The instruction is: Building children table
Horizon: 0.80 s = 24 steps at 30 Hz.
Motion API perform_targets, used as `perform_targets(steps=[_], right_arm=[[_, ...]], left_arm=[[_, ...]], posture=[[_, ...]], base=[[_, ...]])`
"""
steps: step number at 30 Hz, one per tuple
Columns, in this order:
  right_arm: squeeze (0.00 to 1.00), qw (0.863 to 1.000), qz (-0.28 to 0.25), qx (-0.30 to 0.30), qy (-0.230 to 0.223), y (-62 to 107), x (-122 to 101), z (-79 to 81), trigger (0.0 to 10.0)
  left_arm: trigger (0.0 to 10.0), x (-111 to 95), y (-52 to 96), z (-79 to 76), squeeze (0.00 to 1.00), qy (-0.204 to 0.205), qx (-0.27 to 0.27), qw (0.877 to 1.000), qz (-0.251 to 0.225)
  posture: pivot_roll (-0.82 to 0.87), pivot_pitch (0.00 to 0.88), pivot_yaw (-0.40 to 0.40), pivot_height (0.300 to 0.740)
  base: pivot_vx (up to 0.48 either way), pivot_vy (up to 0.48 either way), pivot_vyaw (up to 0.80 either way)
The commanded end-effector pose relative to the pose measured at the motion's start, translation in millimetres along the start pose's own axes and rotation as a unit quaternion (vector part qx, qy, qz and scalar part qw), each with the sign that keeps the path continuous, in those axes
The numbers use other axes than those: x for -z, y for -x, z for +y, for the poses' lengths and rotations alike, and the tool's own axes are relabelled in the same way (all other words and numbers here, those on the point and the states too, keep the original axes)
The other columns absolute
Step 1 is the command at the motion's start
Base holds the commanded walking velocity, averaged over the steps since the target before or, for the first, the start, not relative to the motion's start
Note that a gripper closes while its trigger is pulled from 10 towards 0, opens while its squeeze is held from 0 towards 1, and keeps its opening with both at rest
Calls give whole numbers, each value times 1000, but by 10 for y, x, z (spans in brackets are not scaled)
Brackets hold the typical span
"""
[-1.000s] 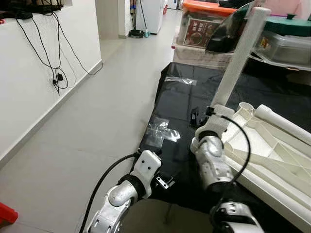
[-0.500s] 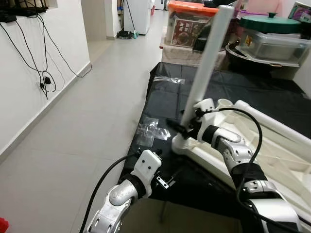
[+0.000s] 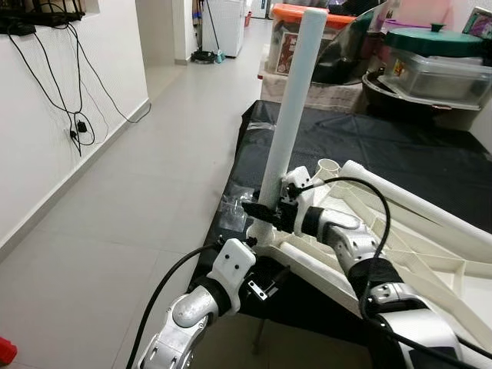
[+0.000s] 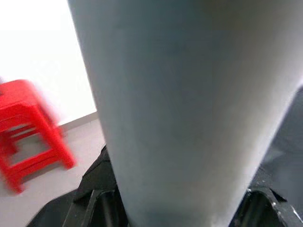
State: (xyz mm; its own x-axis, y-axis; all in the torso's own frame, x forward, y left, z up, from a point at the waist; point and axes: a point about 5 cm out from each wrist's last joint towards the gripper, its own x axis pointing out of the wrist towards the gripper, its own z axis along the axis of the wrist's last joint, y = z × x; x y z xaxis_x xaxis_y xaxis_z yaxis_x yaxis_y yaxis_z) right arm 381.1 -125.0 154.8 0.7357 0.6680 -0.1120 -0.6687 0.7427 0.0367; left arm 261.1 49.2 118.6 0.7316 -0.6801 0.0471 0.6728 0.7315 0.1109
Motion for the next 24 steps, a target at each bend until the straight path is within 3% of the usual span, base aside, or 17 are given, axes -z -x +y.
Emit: perform_targets(steps=[1, 2, 3, 4, 6, 7, 8, 9, 10, 12, 16, 17, 18, 19, 20, 22, 24], right_arm=[[0, 988, 6, 156, -9, 82, 6, -227, 0], [0, 970, -2, 243, -12, 140, 4, -319, 0], [0, 970, -2, 243, -12, 140, 4, -319, 0], [0, 946, -11, 323, -20, 217, 8, -403, 0], [0, 876, -30, 478, -53, 436, 70, -523, 0], [0, 876, -30, 478, -53, 436, 70, -523, 0], [0, 843, -39, 532, -69, 522, 113, -515, 0], [0, 843, -39, 532, -69, 522, 113, -515, 0], [0, 816, -50, 568, -92, 558, 166, -438, 0], [0, 787, -64, 602, -118, 575, 214, -315, 0], [0, 780, -80, 605, -136, 455, 193, -169, 0], [0, 793, -90, 586, -144, 364, 167, -109, 2275], [0, 793, -90, 586, -144, 364, 167, -109, 2275], [1000, 818, -111, 545, -146, 237, 101, -9, 10000], [1000, 818, -111, 545, -146, 237, 101, -9, 10000], [1000, 846, -131, 500, -131, 171, 35, 64, 10000], [1000, 854, -137, 486, -123, 159, 12, 88, 10000]], left_arm=[[10000, 22, 14, -15, 0, 2, 2, 1000, 7], [10000, 24, 16, -15, 0, 3, 2, 1000, 8], [10000, 24, 16, -15, 0, 3, 2, 1000, 8], [10000, 26, 17, -15, 0, 4, 2, 1000, 8], [10000, 28, 15, -13, 0, 4, 3, 1000, 8], [10000, 28, 15, -13, 0, 4, 3, 1000, 8], [10000, 30, 14, -12, 0, 5, 3, 1000, 9], [10000, 30, 14, -12, 0, 5, 3, 1000, 9], [10000, 33, 12, -12, 0, 5, 4, 1000, 9], [10000, 35, 10, -13, 0, 5, 4, 1000, 10], [10000, 38, 9, -12, 0, 4, 4, 1000, 10], [10000, 43, 11, -12, 0, 3, 4, 1000, 10], [10000, 43, 11, -12, 0, 3, 4, 1000, 10], [10000, 48, 14, -11, 0, 3, 4, 1000, 10], [10000, 48, 14, -11, 0, 3, 4, 1000, 10], [10000, 49, 14, -9, 0, 3, 4, 1000, 11], [10000, 49, 15, -8, 0, 3, 4, 1000, 11]], posture=[[186, 0, -114, 740], [181, 0, -110, 740], [181, 0, -110, 740], [181, 0, -110, 740], [173, 0, -109, 740], [173, 0, -109, 740], [173, 0, -109, 740], [173, 0, -109, 740], [171, 0, -107, 740], [171, 0, -107, 740], [174, 0, -109, 740], [175, 0, -111, 740], [175, 0, -111, 740], [175, 0, -111, 740], [175, 0, -111, 740], [176, 0, -111, 740], [176, 0, -111, 740]], base=[[0, 0, 0], [0, 0, 0], [0, 0, 0], [0, 0, 0], [0, 0, 0], [0, 0, 0], [0, 0, 0], [0, 0, 0], [0, 0, 0], [0, 0, 0], [0, 0, 0], [0, 0, 0], [0, 0, 0], [0, 0, 0], [0, 0, 0], [0, 0, 0], [0, 0, 0]])
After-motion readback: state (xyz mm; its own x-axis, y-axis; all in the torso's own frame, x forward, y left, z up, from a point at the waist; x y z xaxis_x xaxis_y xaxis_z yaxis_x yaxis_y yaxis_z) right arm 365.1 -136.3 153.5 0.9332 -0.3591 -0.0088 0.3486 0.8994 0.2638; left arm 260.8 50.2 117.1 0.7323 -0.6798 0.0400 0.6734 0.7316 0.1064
